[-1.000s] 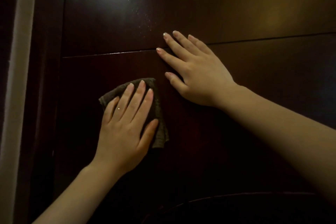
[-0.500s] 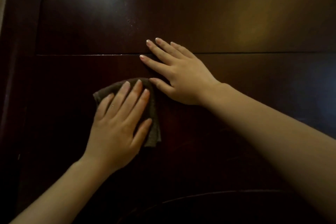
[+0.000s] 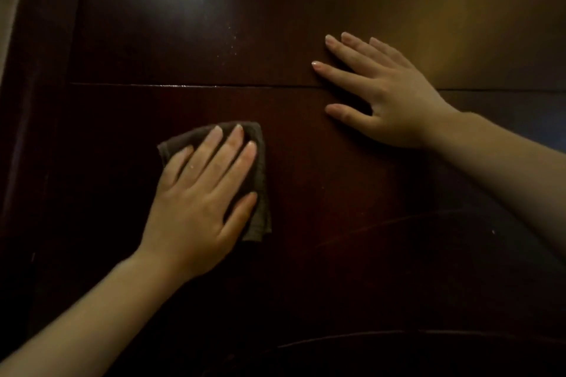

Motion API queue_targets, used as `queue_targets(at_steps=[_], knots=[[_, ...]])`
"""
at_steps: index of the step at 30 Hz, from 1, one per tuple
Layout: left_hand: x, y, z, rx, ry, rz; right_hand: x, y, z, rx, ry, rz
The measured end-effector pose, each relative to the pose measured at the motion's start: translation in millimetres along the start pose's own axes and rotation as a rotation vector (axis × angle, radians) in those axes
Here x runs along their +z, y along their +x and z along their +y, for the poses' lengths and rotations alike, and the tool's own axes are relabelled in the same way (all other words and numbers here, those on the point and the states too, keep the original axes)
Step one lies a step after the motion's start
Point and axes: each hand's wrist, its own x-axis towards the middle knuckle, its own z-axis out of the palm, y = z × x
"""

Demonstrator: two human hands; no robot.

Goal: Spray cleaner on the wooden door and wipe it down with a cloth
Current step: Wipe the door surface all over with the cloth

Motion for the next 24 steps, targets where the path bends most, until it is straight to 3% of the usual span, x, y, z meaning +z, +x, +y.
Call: queue_targets(at_steps=[5, 10, 14, 20, 24], knots=[[0.5, 30.4, 7.7, -0.206, -0.019, 0.024, -9.0, -10.0, 30.9, 0.039, -0.034, 0.051], [5.8, 6.3, 72.6, 0.127, -0.075, -0.014, -3.4, -27.0, 41.8, 0.155, -0.014, 0.089], [5.9, 19.7, 64.6, 0.371, -0.043, -0.056, -7.0, -26.9, 43.0, 0.142, -0.003, 0.074], [3.6, 47.1, 69.2, 0.174, -0.057, -0.029, -5.3, -65.0, 61.3, 0.194, -0.01, 0.119], [5.6, 30.5, 90.8, 0.397, -0.059, -0.047, 1.0, -72.0, 59.9, 0.234, 0.022, 0.145]])
